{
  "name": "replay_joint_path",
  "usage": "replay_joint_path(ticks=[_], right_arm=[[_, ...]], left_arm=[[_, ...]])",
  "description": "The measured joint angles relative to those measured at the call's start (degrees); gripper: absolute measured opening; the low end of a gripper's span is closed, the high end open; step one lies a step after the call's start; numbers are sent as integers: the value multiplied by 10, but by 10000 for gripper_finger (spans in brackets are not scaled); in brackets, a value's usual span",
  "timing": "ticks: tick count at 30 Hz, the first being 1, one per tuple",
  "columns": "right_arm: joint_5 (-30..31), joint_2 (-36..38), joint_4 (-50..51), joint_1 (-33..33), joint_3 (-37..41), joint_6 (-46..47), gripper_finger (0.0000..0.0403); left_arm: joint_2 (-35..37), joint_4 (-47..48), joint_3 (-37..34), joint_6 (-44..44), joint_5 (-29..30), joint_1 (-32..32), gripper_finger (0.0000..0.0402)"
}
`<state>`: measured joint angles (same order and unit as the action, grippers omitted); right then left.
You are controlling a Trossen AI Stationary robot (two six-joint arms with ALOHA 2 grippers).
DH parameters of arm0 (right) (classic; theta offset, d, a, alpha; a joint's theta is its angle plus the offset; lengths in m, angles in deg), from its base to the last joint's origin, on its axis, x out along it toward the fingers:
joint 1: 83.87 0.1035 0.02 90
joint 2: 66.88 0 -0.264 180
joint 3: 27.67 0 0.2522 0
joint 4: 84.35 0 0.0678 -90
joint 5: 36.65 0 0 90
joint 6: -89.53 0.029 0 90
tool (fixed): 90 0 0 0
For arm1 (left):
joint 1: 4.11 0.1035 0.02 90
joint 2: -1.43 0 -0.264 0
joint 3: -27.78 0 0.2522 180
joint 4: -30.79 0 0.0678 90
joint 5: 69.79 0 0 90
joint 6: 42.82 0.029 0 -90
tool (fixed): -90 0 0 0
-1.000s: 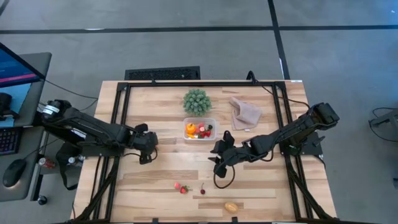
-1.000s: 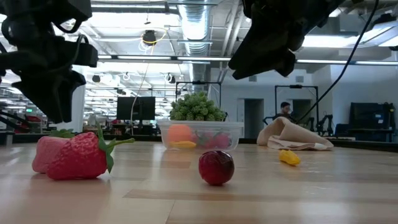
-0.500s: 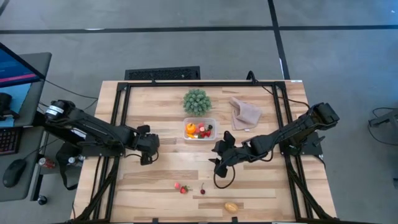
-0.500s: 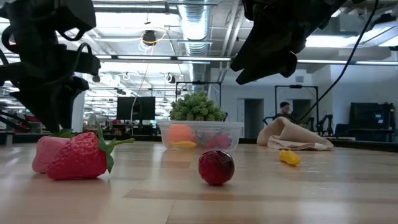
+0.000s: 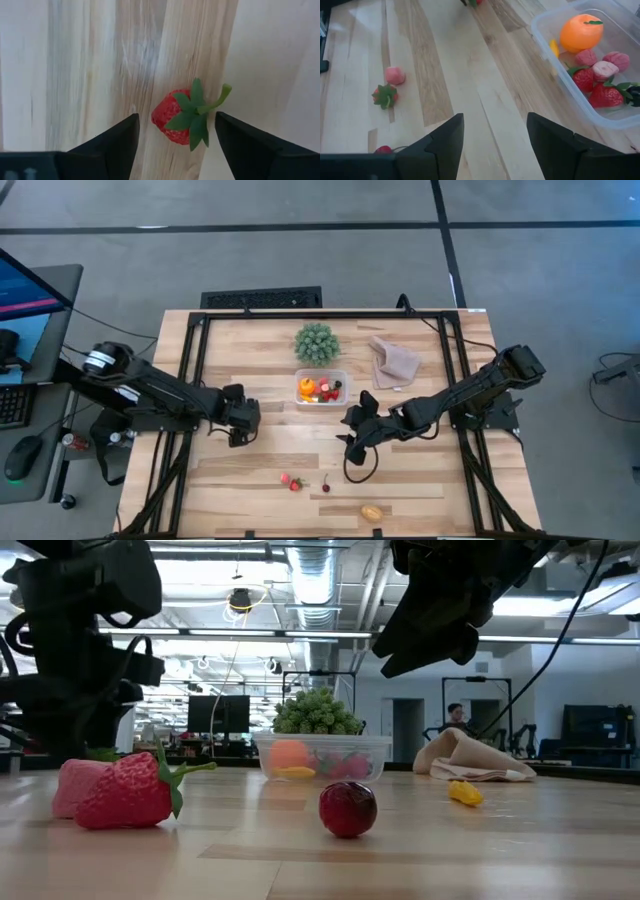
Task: Pick and placing Produce into tupperware
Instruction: Put the red strawberry into the transparent container
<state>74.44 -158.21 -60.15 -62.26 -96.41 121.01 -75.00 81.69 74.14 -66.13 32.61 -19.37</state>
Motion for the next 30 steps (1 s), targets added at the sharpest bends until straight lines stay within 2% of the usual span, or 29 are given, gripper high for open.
replay_joint_path(ticks=[16, 30], right_arm=[[0, 0, 0, 0, 0, 0, 209], [0, 0, 1, 0, 0, 0, 209]], left_arm=[[-19, -19, 1, 17, 0, 0, 247], [-20, -26, 1, 17, -9, -1, 153]])
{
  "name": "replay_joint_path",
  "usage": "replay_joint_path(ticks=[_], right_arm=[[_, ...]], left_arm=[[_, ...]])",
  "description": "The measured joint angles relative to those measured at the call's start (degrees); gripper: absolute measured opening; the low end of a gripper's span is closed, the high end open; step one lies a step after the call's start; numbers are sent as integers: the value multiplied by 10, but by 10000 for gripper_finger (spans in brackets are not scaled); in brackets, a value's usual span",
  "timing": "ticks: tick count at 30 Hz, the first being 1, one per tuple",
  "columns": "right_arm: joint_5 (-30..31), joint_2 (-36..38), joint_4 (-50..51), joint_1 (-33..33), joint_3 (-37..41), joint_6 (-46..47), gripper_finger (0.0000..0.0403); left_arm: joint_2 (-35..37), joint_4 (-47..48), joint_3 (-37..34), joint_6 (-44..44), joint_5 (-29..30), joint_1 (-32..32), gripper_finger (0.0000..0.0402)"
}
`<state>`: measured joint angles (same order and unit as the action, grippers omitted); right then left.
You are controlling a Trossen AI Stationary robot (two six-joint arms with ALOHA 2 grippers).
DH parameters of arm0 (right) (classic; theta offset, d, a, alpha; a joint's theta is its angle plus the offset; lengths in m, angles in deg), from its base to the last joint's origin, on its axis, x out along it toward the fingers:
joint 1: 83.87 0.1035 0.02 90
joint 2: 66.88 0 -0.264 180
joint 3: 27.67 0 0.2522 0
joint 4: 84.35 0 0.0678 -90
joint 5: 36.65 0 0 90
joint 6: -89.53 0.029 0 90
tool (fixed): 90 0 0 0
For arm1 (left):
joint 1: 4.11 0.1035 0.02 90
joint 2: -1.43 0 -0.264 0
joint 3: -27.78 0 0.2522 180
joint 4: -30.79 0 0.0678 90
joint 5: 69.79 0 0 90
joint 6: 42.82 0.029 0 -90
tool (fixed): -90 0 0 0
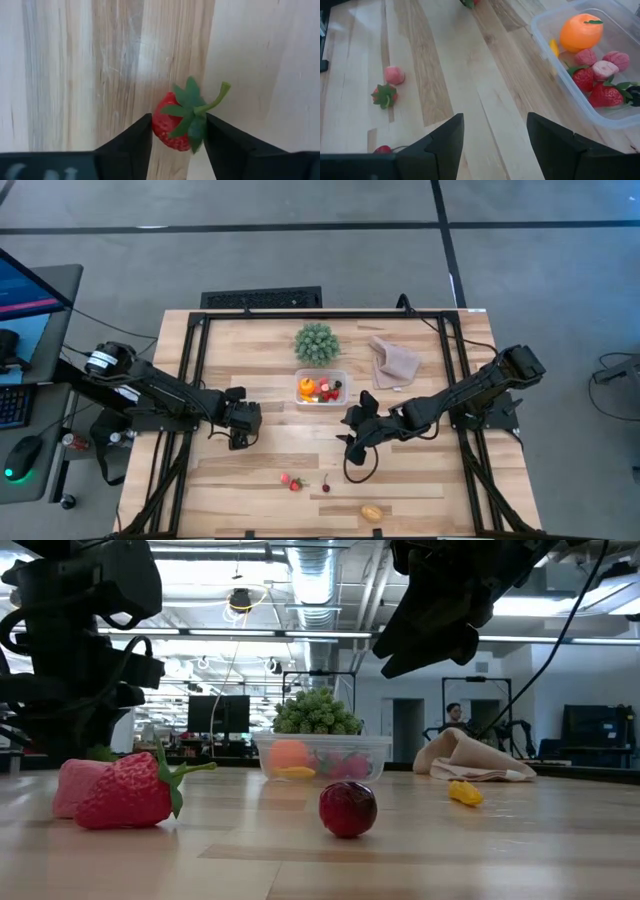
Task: Pick and placing Produce into tupperware
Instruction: Put the red strawberry into the transparent container
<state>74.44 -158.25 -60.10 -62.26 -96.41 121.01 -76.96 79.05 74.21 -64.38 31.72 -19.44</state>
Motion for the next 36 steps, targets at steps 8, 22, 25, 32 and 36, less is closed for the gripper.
replay_joint_path(ticks=[8, 22, 25, 32, 36], right_arm=[[0, 0, 5, -1, 0, 0, 209], [0, 0, 12, -3, 0, 0, 209], [0, 0, 14, -3, 0, 6, 209], [0, 0, 18, 1, 0, 16, 209], [0, 0, 27, 9, 0, 33, 209]], left_arm=[[0, -6, -1, 12, 2, 0, 157], [0, -47, 41, 21, 43, 2, 147], [0, -47, 57, 33, 51, 3, 148], [0, -60, 117, 77, 75, 24, 147], [0, -62, 153, 109, 75, 41, 148]])
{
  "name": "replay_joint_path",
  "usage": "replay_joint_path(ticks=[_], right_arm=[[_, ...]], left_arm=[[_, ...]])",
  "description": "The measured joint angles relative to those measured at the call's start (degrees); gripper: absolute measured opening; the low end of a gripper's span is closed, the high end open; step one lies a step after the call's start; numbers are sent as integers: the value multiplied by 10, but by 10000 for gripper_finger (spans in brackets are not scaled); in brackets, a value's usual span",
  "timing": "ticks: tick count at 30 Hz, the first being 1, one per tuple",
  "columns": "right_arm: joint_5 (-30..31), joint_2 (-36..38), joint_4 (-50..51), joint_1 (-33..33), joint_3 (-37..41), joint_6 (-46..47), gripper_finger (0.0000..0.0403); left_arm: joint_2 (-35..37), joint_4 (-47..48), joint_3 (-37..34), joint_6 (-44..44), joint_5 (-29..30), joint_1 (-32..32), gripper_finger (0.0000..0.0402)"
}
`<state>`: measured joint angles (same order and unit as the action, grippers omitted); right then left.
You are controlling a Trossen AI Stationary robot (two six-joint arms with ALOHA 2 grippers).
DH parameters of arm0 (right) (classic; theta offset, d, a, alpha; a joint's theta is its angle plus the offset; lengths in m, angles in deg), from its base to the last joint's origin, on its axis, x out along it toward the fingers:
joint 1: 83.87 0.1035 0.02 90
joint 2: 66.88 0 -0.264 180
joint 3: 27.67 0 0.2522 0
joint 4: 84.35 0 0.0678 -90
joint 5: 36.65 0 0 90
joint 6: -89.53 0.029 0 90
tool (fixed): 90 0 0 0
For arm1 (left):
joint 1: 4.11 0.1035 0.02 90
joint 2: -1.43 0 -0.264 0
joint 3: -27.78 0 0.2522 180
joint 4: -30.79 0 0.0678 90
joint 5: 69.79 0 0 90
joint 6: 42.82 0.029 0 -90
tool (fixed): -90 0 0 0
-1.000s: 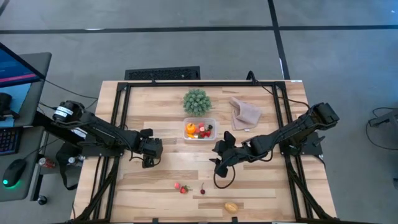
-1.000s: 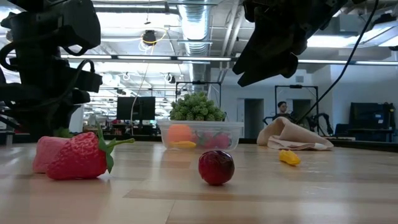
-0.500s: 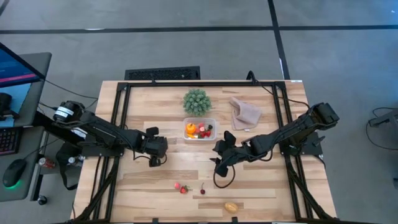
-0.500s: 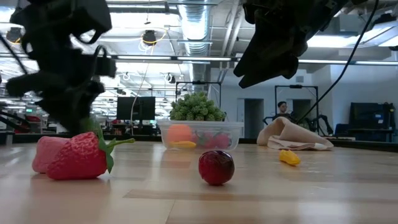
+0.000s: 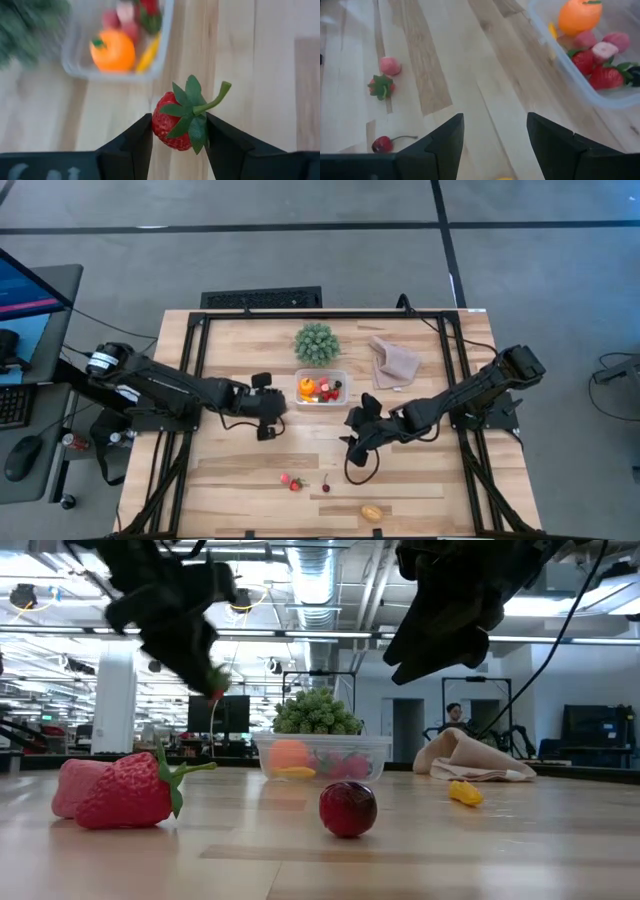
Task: Pick and placing Produce into tupperware
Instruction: Put the red strawberry into the transparent container
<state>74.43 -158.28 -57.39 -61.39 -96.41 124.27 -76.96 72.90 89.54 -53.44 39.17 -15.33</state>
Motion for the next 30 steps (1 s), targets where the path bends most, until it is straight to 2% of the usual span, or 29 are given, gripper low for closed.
replay_joint_path(ticks=[9, 17, 30], right_arm=[[2, 0, 27, 30, 0, 55, 209], [30, 0, 54, 68, 0, 117, 209], [47, 0, 89, 108, 0, 194, 209]], left_arm=[[0, -68, 57, 77, -7, 43, 148], [-4, -129, 58, 105, -48, 85, 148], [-16, -193, 58, 126, -75, 136, 148]])
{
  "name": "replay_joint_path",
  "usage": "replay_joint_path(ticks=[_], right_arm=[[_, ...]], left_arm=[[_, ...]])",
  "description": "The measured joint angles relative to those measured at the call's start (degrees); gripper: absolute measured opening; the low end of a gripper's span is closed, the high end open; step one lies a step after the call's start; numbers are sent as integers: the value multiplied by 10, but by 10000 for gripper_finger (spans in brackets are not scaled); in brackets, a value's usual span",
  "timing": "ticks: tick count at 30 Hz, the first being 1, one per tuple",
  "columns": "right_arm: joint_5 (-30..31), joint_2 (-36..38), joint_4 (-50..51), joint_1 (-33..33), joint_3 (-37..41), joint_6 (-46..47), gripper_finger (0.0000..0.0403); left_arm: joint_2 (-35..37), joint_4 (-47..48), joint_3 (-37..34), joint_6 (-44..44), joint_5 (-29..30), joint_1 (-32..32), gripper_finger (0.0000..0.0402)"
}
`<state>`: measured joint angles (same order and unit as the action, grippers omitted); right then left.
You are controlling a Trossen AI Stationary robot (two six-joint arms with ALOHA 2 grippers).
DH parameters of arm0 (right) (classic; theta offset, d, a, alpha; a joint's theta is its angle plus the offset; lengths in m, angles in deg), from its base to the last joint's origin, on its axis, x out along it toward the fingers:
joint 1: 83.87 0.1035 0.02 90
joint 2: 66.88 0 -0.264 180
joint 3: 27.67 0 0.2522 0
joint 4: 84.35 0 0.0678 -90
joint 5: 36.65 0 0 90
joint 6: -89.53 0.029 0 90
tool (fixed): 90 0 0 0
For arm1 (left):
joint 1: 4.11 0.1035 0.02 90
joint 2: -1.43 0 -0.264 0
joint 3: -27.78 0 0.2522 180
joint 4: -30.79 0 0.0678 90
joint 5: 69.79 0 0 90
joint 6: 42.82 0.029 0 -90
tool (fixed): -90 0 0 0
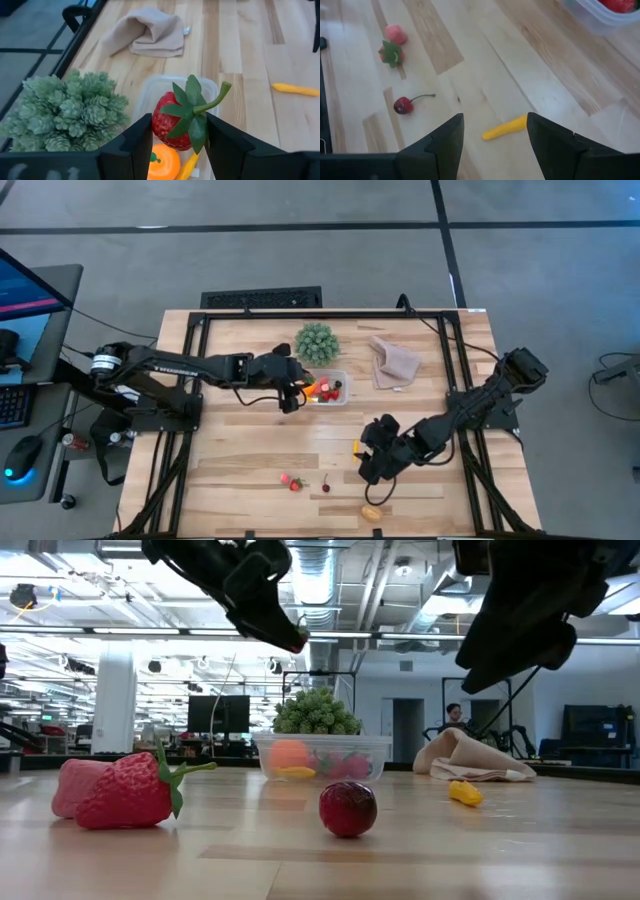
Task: Pick and placing Produce into tupperware
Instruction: Put the red strawberry into the transparent container
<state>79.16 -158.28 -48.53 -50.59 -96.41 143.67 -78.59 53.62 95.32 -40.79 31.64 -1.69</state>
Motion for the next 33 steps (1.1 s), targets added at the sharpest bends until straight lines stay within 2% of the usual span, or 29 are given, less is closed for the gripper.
replay_joint_path(ticks=[6, 20, 25, 33], right_arm=[[0, 0, 8, 5, 0, 19, 209], [-1, 0, 15, 12, 0, 34, 209], [-1, 0, 16, 12, 0, 34, 209], [-1, 0, 18, 11, 0, 34, 209]], left_arm=[[-43, -47, 0, 0, -22, 3, 148], [-154, -103, 0, -28, -22, 8, 148], [-160, -105, 0, -61, -21, 24, 148], [-160, -103, 0, -65, -37, 39, 148]])
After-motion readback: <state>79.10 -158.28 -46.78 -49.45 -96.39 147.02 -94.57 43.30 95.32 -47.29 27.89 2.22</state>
